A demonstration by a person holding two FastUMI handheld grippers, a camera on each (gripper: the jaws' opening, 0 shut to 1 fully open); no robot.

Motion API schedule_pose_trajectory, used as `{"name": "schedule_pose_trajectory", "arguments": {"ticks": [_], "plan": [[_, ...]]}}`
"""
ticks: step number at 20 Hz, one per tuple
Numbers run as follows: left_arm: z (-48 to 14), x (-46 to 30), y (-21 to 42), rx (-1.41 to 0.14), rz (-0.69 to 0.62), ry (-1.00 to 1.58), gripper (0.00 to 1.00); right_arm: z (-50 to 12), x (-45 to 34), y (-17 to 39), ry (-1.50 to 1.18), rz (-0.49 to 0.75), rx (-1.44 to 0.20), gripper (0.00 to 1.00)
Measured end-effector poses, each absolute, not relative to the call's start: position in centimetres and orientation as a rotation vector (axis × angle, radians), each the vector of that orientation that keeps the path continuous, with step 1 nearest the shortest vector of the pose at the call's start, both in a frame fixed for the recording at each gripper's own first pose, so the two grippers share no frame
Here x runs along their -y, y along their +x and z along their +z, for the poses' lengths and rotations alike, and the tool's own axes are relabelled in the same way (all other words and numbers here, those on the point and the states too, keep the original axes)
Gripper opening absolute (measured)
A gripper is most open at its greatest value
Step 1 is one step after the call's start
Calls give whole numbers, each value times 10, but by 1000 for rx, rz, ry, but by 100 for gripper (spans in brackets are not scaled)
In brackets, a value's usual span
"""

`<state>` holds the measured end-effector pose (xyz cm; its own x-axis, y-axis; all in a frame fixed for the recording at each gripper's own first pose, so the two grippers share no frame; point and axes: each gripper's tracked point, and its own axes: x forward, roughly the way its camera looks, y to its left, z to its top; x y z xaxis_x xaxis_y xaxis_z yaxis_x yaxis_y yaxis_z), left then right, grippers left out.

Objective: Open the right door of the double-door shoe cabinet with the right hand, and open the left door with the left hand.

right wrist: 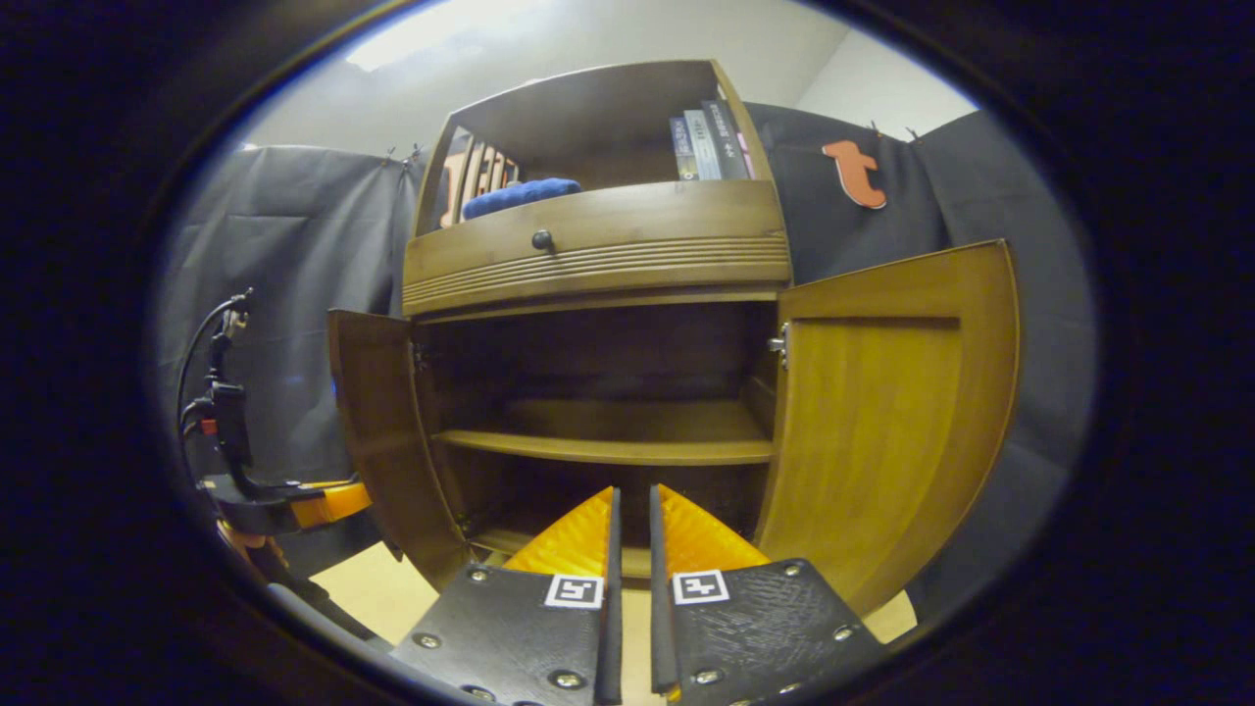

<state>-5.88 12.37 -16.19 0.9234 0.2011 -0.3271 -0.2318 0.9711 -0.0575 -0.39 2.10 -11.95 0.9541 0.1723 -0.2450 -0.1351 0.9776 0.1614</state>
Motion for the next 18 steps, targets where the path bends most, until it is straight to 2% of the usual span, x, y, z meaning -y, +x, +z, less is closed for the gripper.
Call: {"name": "schedule_pose_trajectory", "arguments": {"ticks": [5, 6, 8, 13, 14, 15, 16, 17, 18], "plan": [[-159, -142, -69, -316, 267, -131, 11, -124, -35, 1, 151, 200, -277, 12], [-158, -146, -72, -314, 277, -136, 8, -124, -38, 2, 152, 207, -278, 12], [-158, -157, -77, -310, 300, -128, 14, -126, -42, 4, 155, 220, -280, 12], [-153, -193, -89, -298, 377, -84, 11, -130, -56, 6, 157, 251, -286, 12], [-151, -198, -90, -292, 385, -93, 14, -131, -58, 7, 156, 256, -290, 12], [-151, -202, -91, -292, 386, -102, 7, -134, -60, 6, 155, 259, -295, 12], [-150, -203, -92, -285, 378, -108, 6, -134, -61, 7, 156, 263, -299, 12], [-150, -205, -93, -280, 371, -107, 14, -135, -64, 6, 159, 266, -300, 12], [-150, -207, -93, -284, 360, -99, 0, -134, -66, 5, 160, 271, -301, 12]]}}
